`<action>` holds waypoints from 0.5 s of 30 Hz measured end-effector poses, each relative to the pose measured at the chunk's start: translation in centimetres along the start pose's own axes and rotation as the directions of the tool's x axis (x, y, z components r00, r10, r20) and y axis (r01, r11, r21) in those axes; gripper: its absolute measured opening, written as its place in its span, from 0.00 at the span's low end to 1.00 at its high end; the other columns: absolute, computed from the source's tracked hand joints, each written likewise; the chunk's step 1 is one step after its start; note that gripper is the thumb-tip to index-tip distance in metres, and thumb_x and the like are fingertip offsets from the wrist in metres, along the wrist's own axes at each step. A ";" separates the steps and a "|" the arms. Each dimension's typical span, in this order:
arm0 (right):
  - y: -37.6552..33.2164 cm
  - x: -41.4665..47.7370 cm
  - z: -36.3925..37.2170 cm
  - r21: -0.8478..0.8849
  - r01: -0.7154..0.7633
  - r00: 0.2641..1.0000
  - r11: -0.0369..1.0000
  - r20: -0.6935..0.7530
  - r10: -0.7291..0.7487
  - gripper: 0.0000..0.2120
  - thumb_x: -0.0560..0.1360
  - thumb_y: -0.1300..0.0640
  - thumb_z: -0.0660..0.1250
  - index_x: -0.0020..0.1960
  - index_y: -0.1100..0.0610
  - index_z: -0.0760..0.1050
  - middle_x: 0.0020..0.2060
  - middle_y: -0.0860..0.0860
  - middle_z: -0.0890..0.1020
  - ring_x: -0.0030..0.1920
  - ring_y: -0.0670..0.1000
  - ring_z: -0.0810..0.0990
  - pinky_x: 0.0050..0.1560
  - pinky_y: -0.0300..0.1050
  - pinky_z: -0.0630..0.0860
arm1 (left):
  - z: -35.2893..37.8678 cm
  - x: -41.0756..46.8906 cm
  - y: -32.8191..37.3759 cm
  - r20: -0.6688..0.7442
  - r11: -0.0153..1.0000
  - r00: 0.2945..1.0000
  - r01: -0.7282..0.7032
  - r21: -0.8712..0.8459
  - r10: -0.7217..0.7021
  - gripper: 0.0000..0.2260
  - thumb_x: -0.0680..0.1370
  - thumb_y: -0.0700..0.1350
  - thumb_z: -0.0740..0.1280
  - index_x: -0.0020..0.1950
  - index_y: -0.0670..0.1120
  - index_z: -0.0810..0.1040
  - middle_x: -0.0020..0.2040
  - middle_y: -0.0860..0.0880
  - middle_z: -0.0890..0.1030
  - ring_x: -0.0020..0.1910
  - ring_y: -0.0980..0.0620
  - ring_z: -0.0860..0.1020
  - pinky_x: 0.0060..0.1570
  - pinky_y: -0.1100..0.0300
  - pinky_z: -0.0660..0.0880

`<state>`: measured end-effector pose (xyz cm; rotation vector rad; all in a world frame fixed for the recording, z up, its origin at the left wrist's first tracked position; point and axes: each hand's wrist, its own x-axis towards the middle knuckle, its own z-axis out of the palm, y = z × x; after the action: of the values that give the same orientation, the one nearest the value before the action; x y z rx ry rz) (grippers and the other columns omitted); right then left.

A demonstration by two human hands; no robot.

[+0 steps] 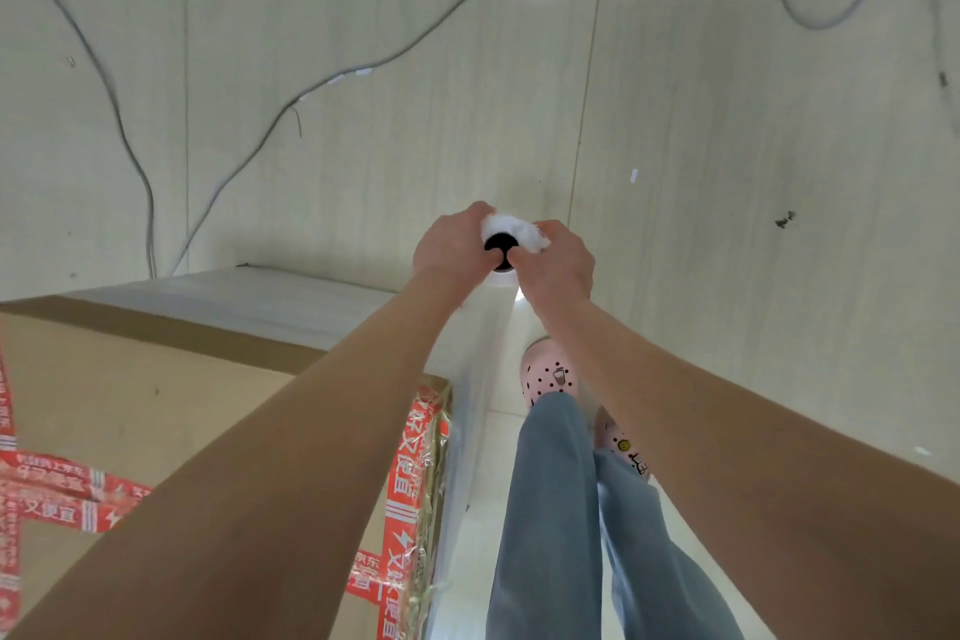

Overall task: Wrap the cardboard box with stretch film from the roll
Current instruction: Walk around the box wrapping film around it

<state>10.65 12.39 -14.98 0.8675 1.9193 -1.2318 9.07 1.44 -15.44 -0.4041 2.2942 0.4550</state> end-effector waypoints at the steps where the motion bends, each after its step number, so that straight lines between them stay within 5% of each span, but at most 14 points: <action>1: -0.3 0.1 0.0 -0.047 0.018 1.000 0.999 0.003 -0.018 0.12 0.73 0.59 0.64 0.56 0.50 0.75 0.45 0.46 0.76 0.40 0.47 0.75 0.37 0.39 0.70 | -0.4 0.3 0.5 0.010 0.997 0.999 -0.048 0.058 0.047 0.19 0.75 0.45 0.64 0.66 0.52 0.72 0.54 0.49 0.79 0.54 0.47 0.77 0.44 0.57 0.73; 5: -2.1 1.0 -0.4 -0.174 0.088 0.996 0.981 0.000 -0.090 0.13 0.72 0.61 0.63 0.54 0.49 0.77 0.42 0.47 0.79 0.42 0.50 0.76 0.38 0.39 0.69 | -1.8 1.8 2.4 -0.036 0.984 0.997 -0.054 0.172 0.061 0.09 0.72 0.39 0.61 0.46 0.47 0.79 0.40 0.49 0.77 0.41 0.46 0.76 0.32 0.59 0.68; 10: -4.7 2.5 -0.8 -0.102 0.166 0.984 0.981 -0.043 -0.171 0.16 0.72 0.65 0.61 0.54 0.51 0.78 0.44 0.44 0.78 0.43 0.47 0.76 0.42 0.37 0.70 | -2.4 3.3 2.5 -0.145 0.996 0.985 0.089 -0.021 -0.092 0.02 0.72 0.43 0.63 0.43 0.47 0.74 0.35 0.50 0.73 0.36 0.48 0.74 0.27 0.62 0.63; 15: -6.7 3.8 0.1 -0.107 0.218 0.974 0.970 -0.034 -0.223 0.15 0.75 0.59 0.63 0.61 0.52 0.73 0.49 0.46 0.78 0.47 0.48 0.77 0.44 0.40 0.72 | -3.3 4.3 1.7 -0.104 0.931 0.951 0.258 -0.256 -0.292 0.10 0.73 0.53 0.63 0.41 0.46 0.72 0.38 0.50 0.77 0.36 0.48 0.76 0.31 0.61 0.67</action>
<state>3.18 10.73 -14.97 0.6465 2.1417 -1.2363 3.46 0.88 -16.03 -0.8933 2.2743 0.5777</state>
